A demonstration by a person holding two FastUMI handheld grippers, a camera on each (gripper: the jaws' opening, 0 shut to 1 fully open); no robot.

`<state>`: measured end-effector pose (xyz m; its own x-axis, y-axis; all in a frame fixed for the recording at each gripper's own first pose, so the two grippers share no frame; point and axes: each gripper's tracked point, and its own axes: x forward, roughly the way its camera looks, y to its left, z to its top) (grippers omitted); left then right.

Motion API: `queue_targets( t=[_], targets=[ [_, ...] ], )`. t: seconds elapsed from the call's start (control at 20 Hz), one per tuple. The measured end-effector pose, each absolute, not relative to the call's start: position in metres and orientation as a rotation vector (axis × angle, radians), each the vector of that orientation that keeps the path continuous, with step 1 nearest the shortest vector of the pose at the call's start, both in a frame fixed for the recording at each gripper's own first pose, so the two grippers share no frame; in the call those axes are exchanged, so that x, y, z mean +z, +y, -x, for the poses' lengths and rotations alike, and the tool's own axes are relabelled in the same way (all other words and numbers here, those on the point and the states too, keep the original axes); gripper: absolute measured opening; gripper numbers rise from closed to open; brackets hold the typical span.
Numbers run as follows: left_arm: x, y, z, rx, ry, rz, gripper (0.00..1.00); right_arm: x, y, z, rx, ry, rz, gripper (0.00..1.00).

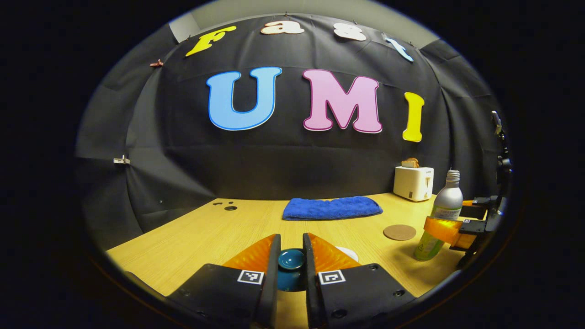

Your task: Open the teacup lid with one hand, grasp the water bottle and pour water into the teacup with the other hand; after pouring, place the water bottle on the coaster and then close the teacup lid.

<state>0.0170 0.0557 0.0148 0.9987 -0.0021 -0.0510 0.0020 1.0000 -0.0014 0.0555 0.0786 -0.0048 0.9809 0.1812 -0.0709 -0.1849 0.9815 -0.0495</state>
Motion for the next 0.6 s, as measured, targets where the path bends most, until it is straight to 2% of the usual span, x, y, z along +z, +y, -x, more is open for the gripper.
queue_targets(
  t=[0.4,0.45,0.55,0.6],
  targets=[
    [0.013,0.065,-0.015,-0.004,0.045,0.010,0.29,-0.014,0.079,-0.070,0.148,0.099,0.063,0.98],
    [0.012,0.065,-0.014,-0.004,0.046,0.015,0.29,-0.014,0.079,-0.071,0.147,0.101,0.065,0.96],
    [0.008,0.066,-0.014,-0.004,0.051,0.019,0.29,-0.013,0.080,-0.072,0.144,0.104,0.065,0.85],
    [0.008,0.068,-0.013,-0.001,0.055,0.017,0.29,-0.013,0.081,-0.071,0.150,0.104,0.071,0.84]
  ],
)
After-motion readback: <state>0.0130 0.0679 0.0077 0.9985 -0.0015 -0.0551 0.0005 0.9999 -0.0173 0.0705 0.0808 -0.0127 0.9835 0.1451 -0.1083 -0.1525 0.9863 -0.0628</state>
